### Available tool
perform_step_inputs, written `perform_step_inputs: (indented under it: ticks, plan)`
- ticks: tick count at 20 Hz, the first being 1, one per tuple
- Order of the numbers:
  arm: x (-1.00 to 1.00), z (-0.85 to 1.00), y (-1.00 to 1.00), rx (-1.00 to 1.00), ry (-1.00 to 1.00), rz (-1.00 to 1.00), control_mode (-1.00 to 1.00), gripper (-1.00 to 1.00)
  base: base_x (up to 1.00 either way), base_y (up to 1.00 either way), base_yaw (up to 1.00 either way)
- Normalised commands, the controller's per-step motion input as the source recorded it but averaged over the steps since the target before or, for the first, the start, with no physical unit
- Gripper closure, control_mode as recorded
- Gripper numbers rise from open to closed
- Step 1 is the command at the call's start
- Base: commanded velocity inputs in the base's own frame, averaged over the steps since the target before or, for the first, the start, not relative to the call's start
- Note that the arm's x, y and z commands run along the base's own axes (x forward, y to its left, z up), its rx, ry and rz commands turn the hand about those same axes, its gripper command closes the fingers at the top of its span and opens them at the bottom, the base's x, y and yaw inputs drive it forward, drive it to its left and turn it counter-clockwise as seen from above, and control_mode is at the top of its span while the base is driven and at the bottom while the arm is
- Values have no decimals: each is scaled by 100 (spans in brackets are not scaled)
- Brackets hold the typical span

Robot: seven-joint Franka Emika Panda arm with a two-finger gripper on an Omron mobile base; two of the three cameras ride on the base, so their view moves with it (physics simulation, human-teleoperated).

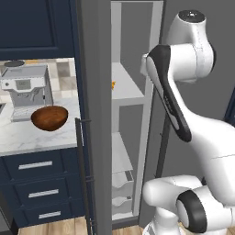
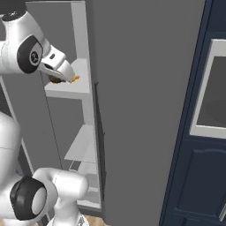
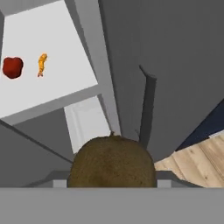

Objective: Take the kiwi, bell pepper, and shrimp from the freezer and place them in the bowl on the counter.

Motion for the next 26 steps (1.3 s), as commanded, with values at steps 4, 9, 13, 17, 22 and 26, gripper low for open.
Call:
perform_step_inputs:
  ticks: [4, 9, 13, 17, 22, 26]
  plan:
    - [-100, -60, -51, 16, 12, -6, -100, 100, 0, 0, 0]
    - [-100, -70, -52, 19, 17, -5, -100, 100, 0, 0, 0]
    - [-25, -18, -14, 6, 4, -1, 100, 100, -75, -20, -2]
    - [0, 0, 0, 0, 0, 0, 100, 100, -100, 18, -3]
    - [0, 0, 0, 0, 0, 0, 100, 100, -58, 96, 7]
    - [0, 0, 0, 0, 0, 0, 100, 100, -23, 100, 10]
